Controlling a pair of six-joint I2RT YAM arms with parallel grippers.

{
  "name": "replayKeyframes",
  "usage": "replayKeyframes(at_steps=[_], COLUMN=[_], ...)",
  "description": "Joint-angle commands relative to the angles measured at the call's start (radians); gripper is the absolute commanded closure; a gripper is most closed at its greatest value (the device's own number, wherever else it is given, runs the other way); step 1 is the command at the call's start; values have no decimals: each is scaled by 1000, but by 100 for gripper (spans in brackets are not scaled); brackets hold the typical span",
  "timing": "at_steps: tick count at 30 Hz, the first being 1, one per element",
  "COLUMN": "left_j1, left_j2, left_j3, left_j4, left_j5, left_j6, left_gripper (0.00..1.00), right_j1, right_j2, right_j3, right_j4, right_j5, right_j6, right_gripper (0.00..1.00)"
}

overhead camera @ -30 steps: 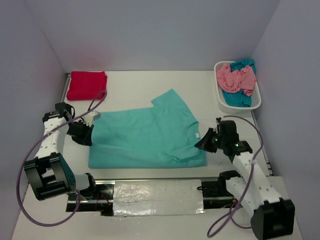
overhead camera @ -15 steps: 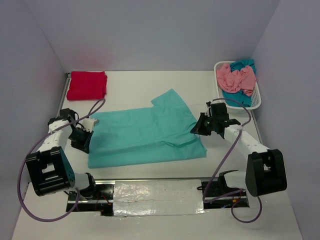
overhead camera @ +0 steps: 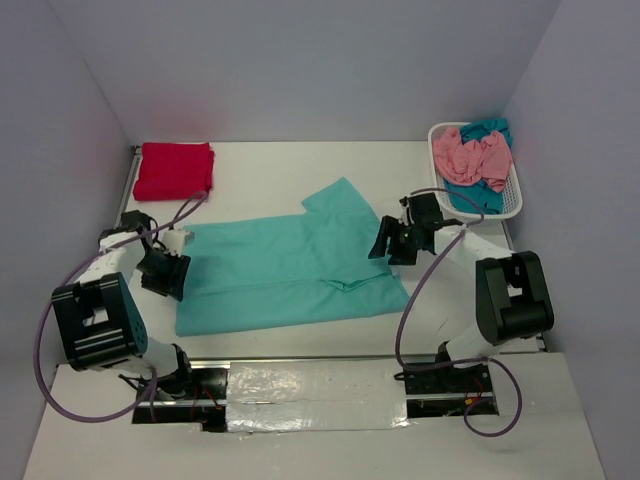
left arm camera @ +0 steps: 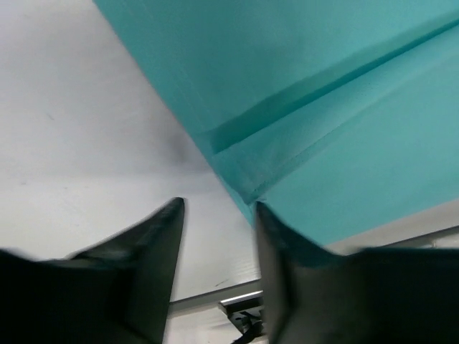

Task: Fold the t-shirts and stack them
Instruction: Fold the flattened tshirt in 1/3 of the way

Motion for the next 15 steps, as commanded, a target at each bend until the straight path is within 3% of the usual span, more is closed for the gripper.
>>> replayKeyframes(at_steps=[1, 3, 7, 8, 10, 15], left_j1=[7, 31, 100, 100, 96, 96], left_j2=[56, 94, 94, 88, 96, 154], left_j3=[92, 138, 208, 195, 148, 53], left_j4=[56, 34, -73, -105, -128, -84], left_j5=[-15, -8, 132, 142, 162, 121], left_j6=[-34, -33, -16, -8, 22, 36], left_gripper=[40, 35, 25, 23, 2, 1], right_j1=[5, 1, -27, -27, -27, -22], right_j2=[36, 31, -112, -181, -227, -304], right_j3=[93, 141, 89, 31, -27, -227], right_j4=[-30, -102, -179, -193, -213, -200], right_j5=[52, 132, 187, 190, 184, 120], right_j6=[-38, -49, -33, -27, -10, 40], right_gripper=[26, 11, 2, 1, 0, 5])
